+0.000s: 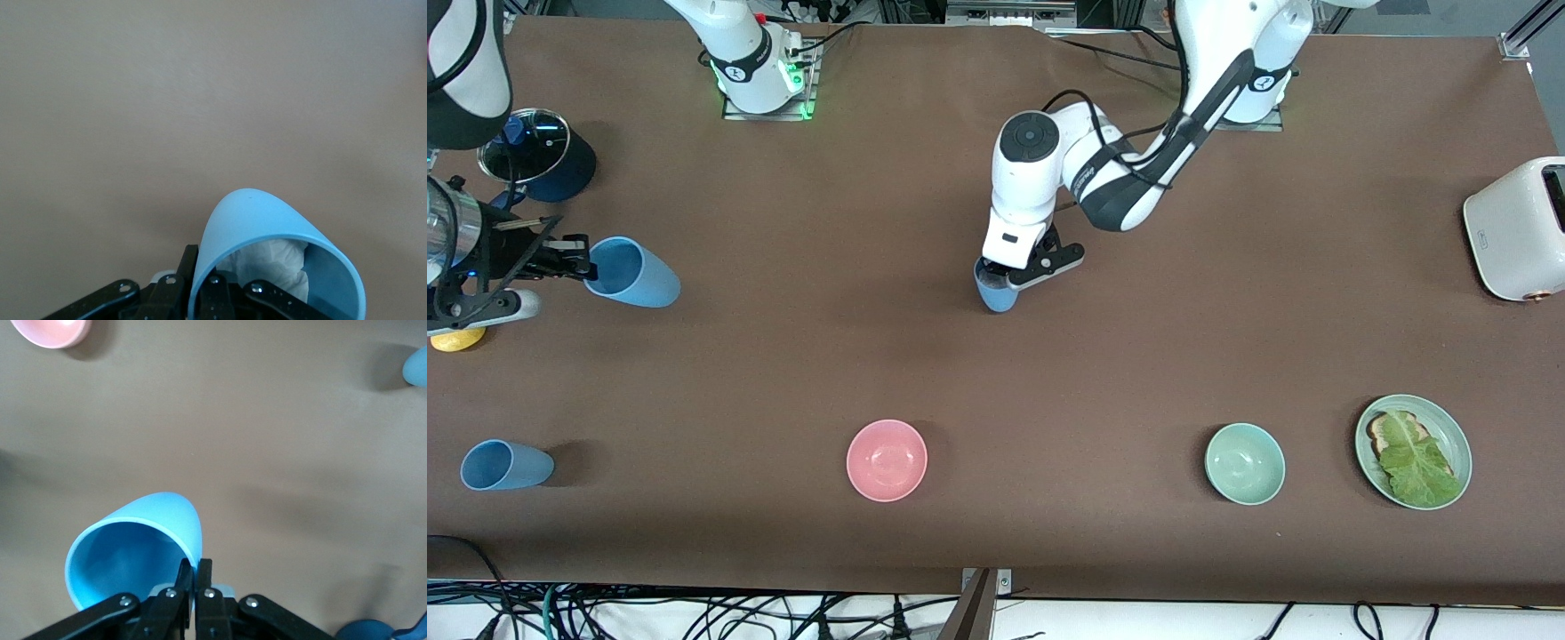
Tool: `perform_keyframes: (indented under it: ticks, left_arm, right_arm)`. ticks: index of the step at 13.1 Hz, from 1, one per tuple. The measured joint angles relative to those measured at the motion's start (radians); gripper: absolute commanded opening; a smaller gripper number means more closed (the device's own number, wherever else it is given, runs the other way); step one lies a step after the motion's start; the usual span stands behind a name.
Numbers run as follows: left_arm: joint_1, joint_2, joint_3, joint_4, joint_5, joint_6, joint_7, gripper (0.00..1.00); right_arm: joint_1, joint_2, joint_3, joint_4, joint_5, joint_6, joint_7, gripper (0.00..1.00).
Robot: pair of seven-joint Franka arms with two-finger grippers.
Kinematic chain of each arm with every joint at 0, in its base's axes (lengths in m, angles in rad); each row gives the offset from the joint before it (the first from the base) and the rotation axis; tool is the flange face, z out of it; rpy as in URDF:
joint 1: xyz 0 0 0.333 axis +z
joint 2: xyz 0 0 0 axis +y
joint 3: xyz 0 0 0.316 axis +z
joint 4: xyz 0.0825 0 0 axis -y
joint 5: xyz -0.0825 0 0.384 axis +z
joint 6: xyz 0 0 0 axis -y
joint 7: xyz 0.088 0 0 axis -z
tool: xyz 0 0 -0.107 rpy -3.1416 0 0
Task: Stack blue cups with both arms
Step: 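Set the tissue cup down with the left gripper while the right gripper approaches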
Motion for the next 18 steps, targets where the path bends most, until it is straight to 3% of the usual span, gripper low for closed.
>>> perform_keyframes:
  ticks: [7, 16, 17, 18]
  left_arm:
    - [-0.003, 0.051, 0.013, 0.016, 0.018, 0.051, 0.0, 0.0]
    - [0.002, 0.079, 0.017, 0.029, 0.018, 0.052, 0.003, 0.0]
    - [0.002, 0.079, 0.017, 0.029, 0.018, 0.052, 0.003, 0.14]
    - [0.002, 0.08, 0.017, 0.029, 0.018, 0.052, 0.003, 0.4]
  right_arm:
    - [0.002, 0.0, 0.185, 0.037, 0.0, 0.0, 0.266, 0.01]
    - [-0.003, 0.004, 0.196, 0.041, 0.0, 0.001, 0.283, 0.01]
    - [-0.003, 0.004, 0.196, 0.041, 0.0, 0.001, 0.283, 0.01]
    - [-0.003, 0.004, 0.196, 0.041, 0.0, 0.001, 0.283, 0.01]
